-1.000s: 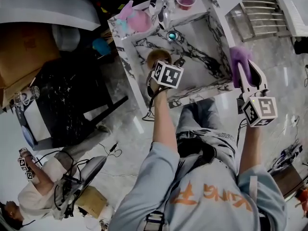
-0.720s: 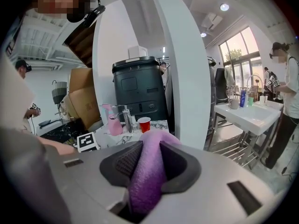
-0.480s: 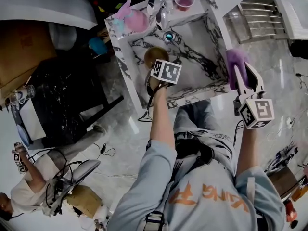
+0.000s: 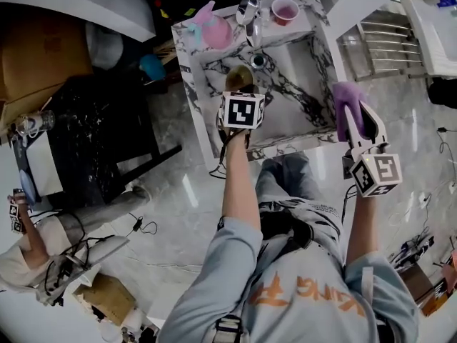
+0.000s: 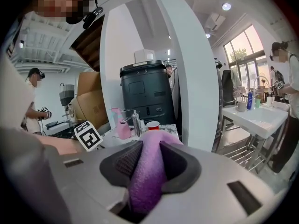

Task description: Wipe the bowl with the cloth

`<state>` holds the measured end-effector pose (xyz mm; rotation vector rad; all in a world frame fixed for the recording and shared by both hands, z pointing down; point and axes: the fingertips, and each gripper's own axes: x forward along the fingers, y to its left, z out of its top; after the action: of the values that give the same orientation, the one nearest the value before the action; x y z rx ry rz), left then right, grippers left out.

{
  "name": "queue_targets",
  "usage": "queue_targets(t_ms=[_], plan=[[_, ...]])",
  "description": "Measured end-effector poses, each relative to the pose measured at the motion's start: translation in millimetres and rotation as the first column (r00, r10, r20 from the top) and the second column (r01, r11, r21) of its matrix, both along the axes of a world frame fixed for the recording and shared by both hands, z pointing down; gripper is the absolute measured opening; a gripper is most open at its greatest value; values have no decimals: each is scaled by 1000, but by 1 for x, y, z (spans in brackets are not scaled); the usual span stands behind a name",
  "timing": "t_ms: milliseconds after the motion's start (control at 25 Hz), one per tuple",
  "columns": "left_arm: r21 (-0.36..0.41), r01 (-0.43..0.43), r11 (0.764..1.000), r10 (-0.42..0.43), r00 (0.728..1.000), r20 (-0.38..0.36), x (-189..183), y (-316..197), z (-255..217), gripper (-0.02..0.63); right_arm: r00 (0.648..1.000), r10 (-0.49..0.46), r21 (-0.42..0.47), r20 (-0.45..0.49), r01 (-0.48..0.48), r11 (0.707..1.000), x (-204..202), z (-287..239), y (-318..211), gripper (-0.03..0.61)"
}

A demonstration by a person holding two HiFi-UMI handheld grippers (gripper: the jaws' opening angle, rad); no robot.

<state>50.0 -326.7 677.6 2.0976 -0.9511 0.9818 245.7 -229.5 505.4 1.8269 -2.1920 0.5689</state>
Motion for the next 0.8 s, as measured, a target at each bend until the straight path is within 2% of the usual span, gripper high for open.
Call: queue_targets(t_ms=[120, 280, 400, 600, 680, 800], plan=[[34, 47, 998, -44, 995, -89, 0, 1, -26, 28, 1000, 5, 20, 7, -5, 1000, -2, -6, 6, 125], [91, 109, 990, -85, 968, -235, -1, 4, -66, 28, 999, 17, 66, 32, -19, 998, -4, -14, 8, 125], [150, 110, 983, -58, 947, -316, -3, 15, -92, 28, 998, 14, 119, 61, -21, 993, -9, -29, 3, 125], [199, 75, 977, 0, 936, -353, -8, 46, -132, 28, 994, -20, 209, 111, -4, 978, -28, -62, -9, 125], [224, 47, 973, 47, 917, -395, -4, 54, -152, 28, 990, -51, 240, 132, 18, 971, -41, -72, -15, 126], [257, 38, 966, 92, 875, -475, -5, 61, -181, 28, 981, -123, 270, 152, 79, 960, -65, -81, -19, 126]])
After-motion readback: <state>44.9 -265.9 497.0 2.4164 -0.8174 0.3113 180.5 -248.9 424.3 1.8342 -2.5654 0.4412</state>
